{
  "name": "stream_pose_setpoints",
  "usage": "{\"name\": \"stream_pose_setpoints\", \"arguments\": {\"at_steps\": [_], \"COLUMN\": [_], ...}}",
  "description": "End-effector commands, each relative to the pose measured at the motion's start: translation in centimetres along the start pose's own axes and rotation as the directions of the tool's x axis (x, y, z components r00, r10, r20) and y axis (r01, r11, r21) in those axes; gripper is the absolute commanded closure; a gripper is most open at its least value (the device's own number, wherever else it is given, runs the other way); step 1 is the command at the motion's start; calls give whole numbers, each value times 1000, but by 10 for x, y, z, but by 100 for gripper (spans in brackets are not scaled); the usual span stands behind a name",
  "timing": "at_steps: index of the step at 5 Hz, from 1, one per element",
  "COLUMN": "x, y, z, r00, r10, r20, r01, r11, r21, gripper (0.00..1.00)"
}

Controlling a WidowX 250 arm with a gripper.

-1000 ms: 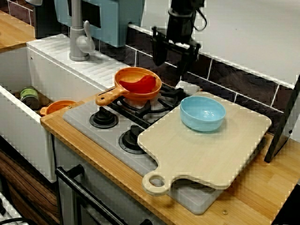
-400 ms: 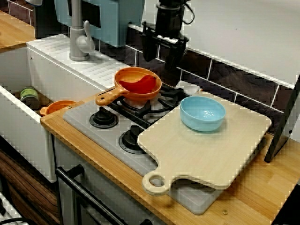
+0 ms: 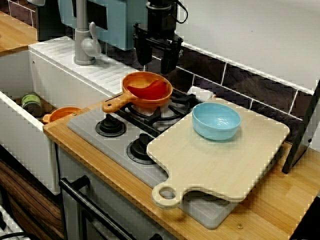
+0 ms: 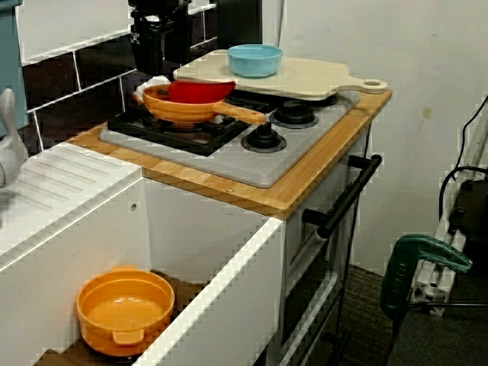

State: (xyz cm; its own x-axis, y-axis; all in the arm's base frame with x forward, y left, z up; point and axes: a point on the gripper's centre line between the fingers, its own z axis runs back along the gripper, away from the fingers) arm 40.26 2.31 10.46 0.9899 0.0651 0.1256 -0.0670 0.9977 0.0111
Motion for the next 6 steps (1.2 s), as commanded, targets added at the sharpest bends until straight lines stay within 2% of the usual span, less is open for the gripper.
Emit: {"name": "stream_pose_setpoints", "arguments": {"at_steps": [1,2,4,6], "x": [0,0,-10,-11], "y": [-1,-3,-4,-9], "z": [26,20,13,-1], "r00": [990,986,979,968], "r10": [40,62,120,188], "r20": [132,156,168,166], "r01": [-39,-61,-117,-184], "r11": [999,998,993,982], "r21": [-13,-14,-30,-36], "gripper": [0,0,0,0]}}
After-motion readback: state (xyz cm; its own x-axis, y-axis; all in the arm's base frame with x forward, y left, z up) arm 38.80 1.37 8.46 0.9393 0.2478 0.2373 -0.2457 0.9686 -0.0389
